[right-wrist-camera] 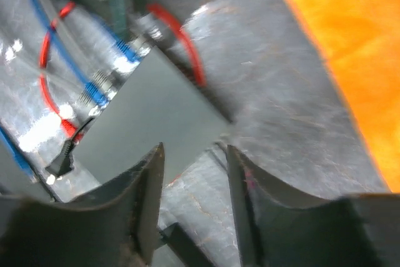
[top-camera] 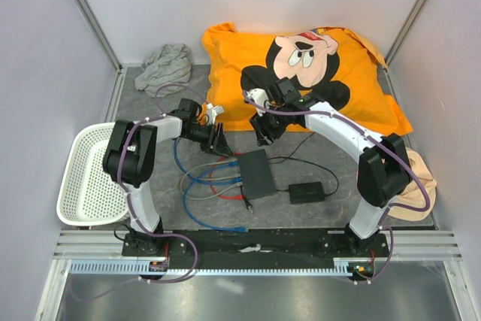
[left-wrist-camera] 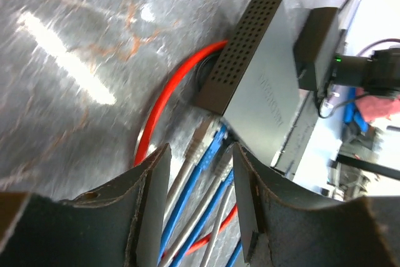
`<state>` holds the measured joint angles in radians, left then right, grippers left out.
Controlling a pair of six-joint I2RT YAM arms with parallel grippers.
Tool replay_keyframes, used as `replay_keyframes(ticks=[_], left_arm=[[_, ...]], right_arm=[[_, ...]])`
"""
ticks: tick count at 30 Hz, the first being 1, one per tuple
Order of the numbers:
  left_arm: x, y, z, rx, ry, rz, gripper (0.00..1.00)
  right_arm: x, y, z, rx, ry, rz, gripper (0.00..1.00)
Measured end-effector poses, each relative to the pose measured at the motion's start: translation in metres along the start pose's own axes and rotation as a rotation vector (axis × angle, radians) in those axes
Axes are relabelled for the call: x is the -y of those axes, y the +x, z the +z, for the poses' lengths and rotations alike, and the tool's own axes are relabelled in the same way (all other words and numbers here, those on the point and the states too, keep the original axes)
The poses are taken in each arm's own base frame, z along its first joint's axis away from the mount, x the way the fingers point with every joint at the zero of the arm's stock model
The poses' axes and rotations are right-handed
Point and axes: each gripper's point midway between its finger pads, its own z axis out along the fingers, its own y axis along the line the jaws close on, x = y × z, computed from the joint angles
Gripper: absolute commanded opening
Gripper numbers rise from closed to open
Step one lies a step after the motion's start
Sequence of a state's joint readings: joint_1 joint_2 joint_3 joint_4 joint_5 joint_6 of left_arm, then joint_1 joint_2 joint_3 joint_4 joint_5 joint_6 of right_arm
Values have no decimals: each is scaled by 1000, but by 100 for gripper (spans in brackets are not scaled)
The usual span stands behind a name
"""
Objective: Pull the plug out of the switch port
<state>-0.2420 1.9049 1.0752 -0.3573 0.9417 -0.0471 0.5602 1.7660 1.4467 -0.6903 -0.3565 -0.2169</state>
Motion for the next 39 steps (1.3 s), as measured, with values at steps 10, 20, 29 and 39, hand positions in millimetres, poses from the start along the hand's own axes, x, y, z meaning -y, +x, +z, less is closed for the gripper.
replay_keyframes(ticks=[10,20,29,39], left_arm=[[-3,3,9,-27,55,-36,49],[-2,6,12,-39,82,-50,45],[0,6,16,-48,92,-48,43],[-1,5,22,-64,95,-51,40]], right_arm=[[-42,42,32,-128,-79,-57,27],[-43,58,57,-189,-88,-51,25],[-42,56,60,-180,-82,-49,24],[-42,55,61,-177,-81,-49,24]])
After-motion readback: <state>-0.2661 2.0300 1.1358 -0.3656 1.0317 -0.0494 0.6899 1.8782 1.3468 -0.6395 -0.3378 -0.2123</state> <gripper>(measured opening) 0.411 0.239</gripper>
